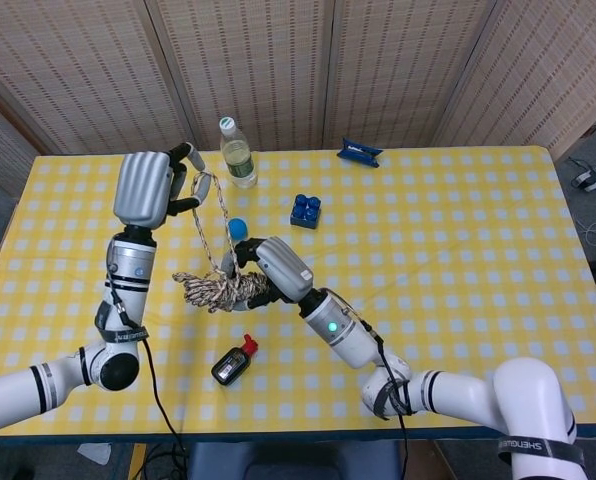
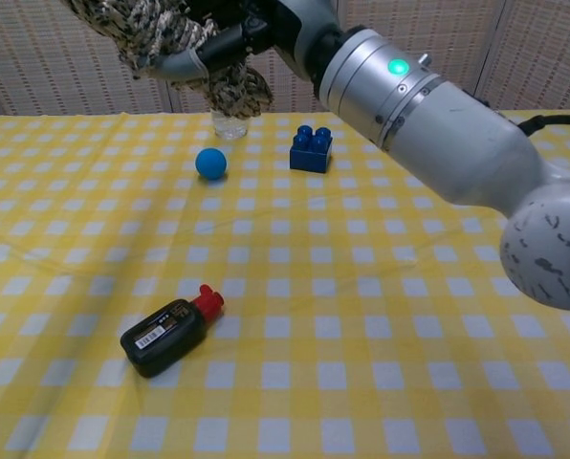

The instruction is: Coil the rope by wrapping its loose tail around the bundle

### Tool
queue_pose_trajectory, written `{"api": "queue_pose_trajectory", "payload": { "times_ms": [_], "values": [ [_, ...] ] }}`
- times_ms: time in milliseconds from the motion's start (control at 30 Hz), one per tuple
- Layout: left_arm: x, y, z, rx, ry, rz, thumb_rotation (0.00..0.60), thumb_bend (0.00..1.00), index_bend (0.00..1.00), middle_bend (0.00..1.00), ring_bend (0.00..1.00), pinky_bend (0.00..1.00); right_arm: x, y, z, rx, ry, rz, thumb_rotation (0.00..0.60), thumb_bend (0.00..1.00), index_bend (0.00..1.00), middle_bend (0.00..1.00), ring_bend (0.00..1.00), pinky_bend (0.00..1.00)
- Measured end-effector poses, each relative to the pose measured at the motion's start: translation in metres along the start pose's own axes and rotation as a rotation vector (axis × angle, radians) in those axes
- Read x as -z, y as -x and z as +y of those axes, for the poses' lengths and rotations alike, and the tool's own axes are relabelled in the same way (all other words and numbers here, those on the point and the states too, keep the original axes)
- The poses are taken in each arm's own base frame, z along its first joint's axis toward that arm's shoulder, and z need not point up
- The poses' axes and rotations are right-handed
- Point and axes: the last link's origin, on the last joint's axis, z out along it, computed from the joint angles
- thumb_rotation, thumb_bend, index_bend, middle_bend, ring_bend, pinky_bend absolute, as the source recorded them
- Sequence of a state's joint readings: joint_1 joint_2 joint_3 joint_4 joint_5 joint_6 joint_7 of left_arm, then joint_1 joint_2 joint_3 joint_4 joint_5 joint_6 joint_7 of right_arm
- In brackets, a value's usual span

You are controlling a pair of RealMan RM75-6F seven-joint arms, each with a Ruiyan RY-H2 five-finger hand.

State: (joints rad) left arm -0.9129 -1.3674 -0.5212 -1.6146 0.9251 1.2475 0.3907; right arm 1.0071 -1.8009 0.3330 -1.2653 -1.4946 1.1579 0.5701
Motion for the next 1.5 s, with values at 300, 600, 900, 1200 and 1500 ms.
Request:
{"api": "queue_pose_trajectory", "payload": {
  "times_ms": [300,600,900,1200,1500],
  "values": [
    [0.004,0.003,-0.023,-0.030,-0.053,-0.074,0.502,0.39,0.65,0.91,0.83,0.93,0.005,-0.015,-0.002,-0.068,-0.038,0.087,0.600,0.14,0.86,0.70,0.53,0.50],
    [0.020,0.014,-0.037,-0.063,-0.056,-0.147,0.514,0.39,0.65,0.91,0.83,0.93,0.001,-0.028,-0.008,-0.124,-0.065,0.179,0.600,0.14,0.87,0.70,0.53,0.50],
    [0.036,0.024,-0.046,-0.097,-0.042,-0.186,0.531,0.39,0.66,0.91,0.83,0.93,-0.006,-0.040,-0.013,-0.145,-0.066,0.260,0.600,0.14,0.87,0.70,0.53,0.50],
    [0.051,0.032,-0.054,-0.088,-0.035,-0.208,0.557,0.39,0.68,0.91,0.84,0.93,-0.010,-0.052,-0.013,-0.127,-0.054,0.331,0.600,0.14,0.87,0.70,0.53,0.50],
    [0.061,0.036,-0.056,-0.116,-0.004,-0.221,0.562,0.39,0.69,0.92,0.84,0.93,-0.012,-0.063,-0.007,-0.091,-0.045,0.401,0.600,0.14,0.87,0.70,0.53,0.50]
  ]
}}
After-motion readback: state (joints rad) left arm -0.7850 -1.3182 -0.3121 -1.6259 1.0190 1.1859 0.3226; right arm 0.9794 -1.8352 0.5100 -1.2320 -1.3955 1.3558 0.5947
